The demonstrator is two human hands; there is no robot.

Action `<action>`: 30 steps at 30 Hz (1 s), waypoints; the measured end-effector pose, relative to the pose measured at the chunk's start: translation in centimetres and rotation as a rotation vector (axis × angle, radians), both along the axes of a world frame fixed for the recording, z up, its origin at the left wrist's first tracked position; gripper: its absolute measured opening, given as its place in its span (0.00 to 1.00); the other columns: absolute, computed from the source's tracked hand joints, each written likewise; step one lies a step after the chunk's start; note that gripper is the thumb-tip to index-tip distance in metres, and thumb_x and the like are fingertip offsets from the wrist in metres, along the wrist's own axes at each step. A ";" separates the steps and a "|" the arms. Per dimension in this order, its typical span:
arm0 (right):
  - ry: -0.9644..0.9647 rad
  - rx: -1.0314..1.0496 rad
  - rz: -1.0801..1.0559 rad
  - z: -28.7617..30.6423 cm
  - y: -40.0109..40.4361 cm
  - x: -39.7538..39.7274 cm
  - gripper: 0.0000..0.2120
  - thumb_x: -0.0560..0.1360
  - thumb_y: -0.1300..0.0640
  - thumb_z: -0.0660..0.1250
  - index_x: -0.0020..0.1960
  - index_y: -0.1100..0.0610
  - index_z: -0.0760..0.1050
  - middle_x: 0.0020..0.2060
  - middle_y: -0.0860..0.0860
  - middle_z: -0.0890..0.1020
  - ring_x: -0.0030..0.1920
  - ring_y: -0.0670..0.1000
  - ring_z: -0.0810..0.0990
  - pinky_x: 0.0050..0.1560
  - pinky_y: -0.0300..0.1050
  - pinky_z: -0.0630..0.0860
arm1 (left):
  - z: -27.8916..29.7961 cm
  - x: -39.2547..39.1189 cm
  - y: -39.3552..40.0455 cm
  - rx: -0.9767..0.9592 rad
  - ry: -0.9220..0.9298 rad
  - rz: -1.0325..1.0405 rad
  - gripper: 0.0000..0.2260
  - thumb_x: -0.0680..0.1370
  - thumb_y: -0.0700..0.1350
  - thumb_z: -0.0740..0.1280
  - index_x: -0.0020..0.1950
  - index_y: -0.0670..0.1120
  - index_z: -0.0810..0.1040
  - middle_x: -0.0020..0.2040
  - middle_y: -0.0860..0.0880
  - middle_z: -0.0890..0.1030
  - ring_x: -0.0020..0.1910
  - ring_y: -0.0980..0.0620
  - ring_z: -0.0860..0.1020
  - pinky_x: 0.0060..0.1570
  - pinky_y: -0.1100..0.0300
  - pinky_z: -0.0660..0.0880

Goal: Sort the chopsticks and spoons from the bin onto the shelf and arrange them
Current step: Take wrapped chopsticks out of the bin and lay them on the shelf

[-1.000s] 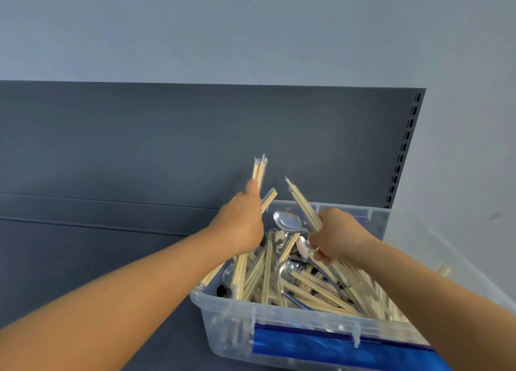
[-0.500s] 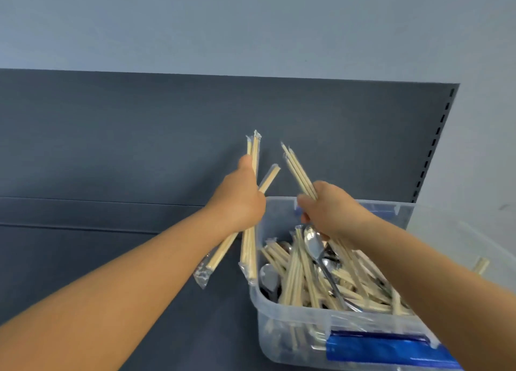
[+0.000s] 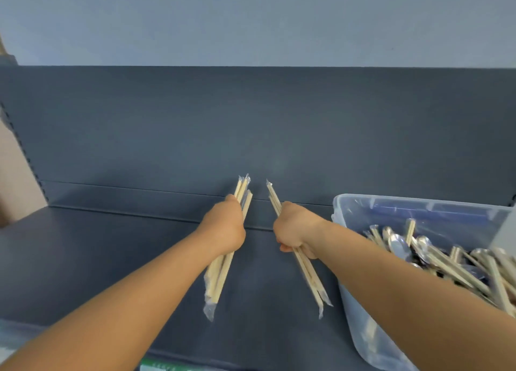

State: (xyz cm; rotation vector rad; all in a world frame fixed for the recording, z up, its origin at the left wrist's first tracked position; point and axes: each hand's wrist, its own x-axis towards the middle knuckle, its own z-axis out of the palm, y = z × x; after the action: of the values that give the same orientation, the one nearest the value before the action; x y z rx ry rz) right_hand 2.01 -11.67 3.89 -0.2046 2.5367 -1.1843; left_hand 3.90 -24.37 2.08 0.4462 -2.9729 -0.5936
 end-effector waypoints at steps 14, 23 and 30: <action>0.139 0.567 0.168 -2.1 -0.7 -0.7 0.20 0.78 0.59 0.57 0.69 0.60 0.61 0.65 0.56 0.68 0.62 0.58 0.69 0.54 0.47 0.70 | -3.5 0.1 -2.0 -0.184 -0.133 -0.170 0.19 0.80 0.40 0.59 0.71 0.43 0.63 0.67 0.46 0.69 0.64 0.46 0.71 0.58 0.54 0.72; 0.419 0.494 0.143 2.0 6.7 1.2 0.19 0.79 0.51 0.56 0.69 0.56 0.65 0.67 0.54 0.70 0.66 0.55 0.68 0.63 0.50 0.69 | 2.1 1.7 6.0 -0.306 0.127 -0.400 0.17 0.81 0.51 0.57 0.68 0.47 0.66 0.60 0.49 0.73 0.60 0.48 0.72 0.53 0.53 0.73; 0.452 0.495 0.063 2.6 16.4 0.8 0.22 0.79 0.53 0.57 0.72 0.52 0.62 0.68 0.51 0.71 0.62 0.53 0.73 0.56 0.41 0.68 | 3.1 1.5 14.7 -0.331 0.176 -0.524 0.15 0.81 0.50 0.58 0.65 0.47 0.70 0.58 0.48 0.74 0.57 0.47 0.73 0.51 0.53 0.73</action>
State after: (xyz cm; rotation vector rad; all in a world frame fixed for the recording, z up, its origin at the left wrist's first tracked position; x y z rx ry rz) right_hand 2.79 4.77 6.51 -0.4651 3.0886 -0.4912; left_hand 5.39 -9.71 5.14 -0.3997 -2.9215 -0.1432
